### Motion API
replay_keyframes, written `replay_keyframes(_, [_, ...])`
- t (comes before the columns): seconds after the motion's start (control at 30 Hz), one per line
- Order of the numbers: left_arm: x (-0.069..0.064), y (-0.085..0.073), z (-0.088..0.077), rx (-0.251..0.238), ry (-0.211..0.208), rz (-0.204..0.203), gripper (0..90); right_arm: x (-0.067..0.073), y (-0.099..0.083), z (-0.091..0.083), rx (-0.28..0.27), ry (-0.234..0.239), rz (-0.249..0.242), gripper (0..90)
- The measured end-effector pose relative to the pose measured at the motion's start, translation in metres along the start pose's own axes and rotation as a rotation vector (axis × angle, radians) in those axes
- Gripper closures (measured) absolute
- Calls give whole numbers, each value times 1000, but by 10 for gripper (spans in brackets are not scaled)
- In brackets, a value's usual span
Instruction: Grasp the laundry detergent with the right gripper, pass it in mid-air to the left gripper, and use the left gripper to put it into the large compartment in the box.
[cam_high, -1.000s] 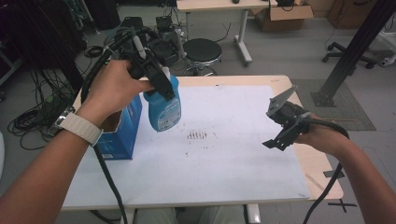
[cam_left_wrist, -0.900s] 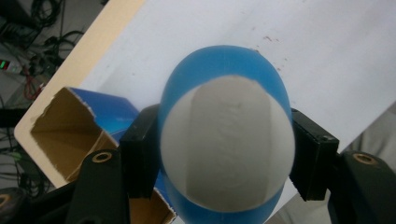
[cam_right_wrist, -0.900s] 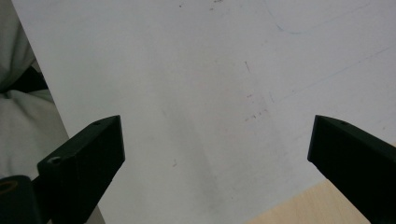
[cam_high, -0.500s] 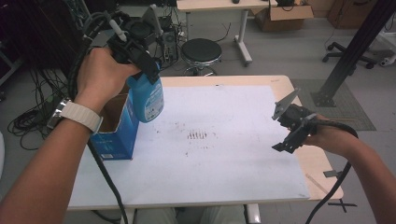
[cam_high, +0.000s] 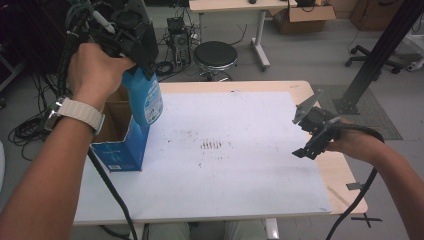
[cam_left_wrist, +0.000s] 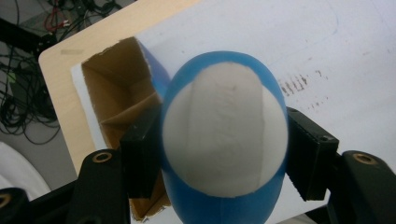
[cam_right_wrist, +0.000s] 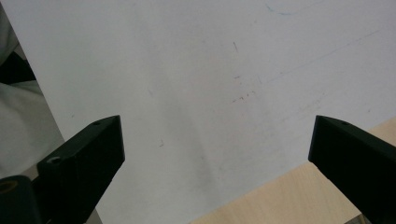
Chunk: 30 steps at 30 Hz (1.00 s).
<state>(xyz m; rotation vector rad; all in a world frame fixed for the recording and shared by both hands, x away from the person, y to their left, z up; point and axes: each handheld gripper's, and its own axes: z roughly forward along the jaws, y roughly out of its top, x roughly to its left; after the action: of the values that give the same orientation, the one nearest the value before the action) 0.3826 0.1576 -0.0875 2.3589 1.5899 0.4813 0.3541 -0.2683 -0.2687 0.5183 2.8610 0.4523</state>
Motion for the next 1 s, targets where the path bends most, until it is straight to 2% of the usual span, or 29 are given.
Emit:
replay_keyframes(0.1, [7, -4, -2, -8, 12, -35, 381, 1, -1, 1, 2, -1, 7, 34])
replay_keyframes(0.13, [12, -9, -4, -18, 19, -61, 381, 3, 0, 2, 13, 1, 3, 35])
replay_keyframes(0.17, [12, -9, -4, -18, 19, -61, 381, 3, 0, 2, 13, 1, 3, 35])
replay_keyframes(0.33, [32, -18, -8, -19, 31, -132, 381, 10, 5, -2, -4, -3, -10, 35])
replay_keyframes(0.47, [48, -25, -12, -28, 54, -187, 381, 11, 6, -3, 8, -5, -17, 34])
replay_keyframes(0.5, [55, -29, -14, -37, 61, -215, 381, 10, 5, -4, 7, -8, -16, 34])
replay_keyframes(0.53, [55, -29, -14, -37, 61, -215, 381, 10, 5, -4, 7, -8, -16, 34])
replay_keyframes(0.6, [64, -35, -15, -39, 68, -244, 381, 8, 6, -5, 4, -12, -12, 34])
replay_keyframes(0.77, [71, -40, -10, -41, 78, -267, 381, 7, 8, -4, 2, -13, -16, 34])
replay_keyframes(1.0, [76, -44, 8, -35, 93, -281, 381, 6, 6, 0, 3, -11, -11, 34])
